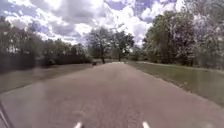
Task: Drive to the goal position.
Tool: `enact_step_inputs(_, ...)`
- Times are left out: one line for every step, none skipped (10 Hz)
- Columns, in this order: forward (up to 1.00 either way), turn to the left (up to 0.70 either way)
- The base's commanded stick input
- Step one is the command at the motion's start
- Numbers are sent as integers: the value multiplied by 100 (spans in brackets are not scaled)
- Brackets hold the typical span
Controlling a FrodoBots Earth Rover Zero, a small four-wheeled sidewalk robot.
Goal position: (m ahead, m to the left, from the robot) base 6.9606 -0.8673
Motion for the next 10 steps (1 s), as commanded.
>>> enact_step_inputs(100, 0)
enact_step_inputs(100, 0)
enact_step_inputs(100, 0)
enact_step_inputs(100, 0)
enact_step_inputs(100, 0)
enact_step_inputs(100, 0)
enact_step_inputs(100, 0)
enact_step_inputs(100, 0)
enact_step_inputs(100, 0)
enact_step_inputs(100, 0)
